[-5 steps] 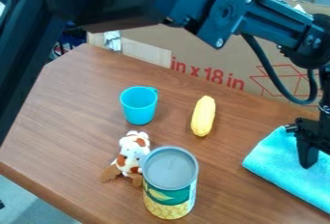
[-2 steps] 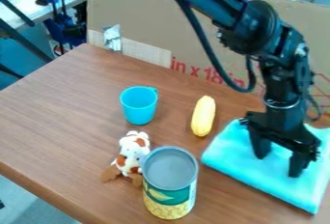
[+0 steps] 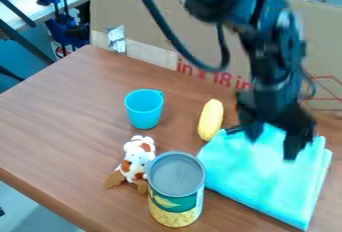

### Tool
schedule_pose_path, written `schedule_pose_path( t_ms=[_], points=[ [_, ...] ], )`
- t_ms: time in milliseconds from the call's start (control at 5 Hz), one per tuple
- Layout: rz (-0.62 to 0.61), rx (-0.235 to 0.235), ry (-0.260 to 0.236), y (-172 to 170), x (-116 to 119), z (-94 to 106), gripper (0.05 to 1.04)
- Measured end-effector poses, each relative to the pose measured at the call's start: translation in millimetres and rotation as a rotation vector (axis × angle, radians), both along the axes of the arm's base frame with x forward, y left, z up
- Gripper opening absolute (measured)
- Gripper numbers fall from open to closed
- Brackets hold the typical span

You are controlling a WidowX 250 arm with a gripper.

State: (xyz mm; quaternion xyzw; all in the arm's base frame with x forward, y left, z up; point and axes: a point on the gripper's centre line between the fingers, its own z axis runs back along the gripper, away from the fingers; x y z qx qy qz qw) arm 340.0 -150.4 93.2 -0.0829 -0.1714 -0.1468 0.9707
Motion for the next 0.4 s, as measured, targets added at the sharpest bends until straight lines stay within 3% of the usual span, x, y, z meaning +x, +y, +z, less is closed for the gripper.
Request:
schedule_pose_path(
  t_ms=[200, 400],
  points=[
    [-0.013, -0.006, -0.084, -12, -19, 33.8, 1.001],
    [-0.072, -0.004, -0.09, -18, -41, 62.8, 1.001]
  ],
)
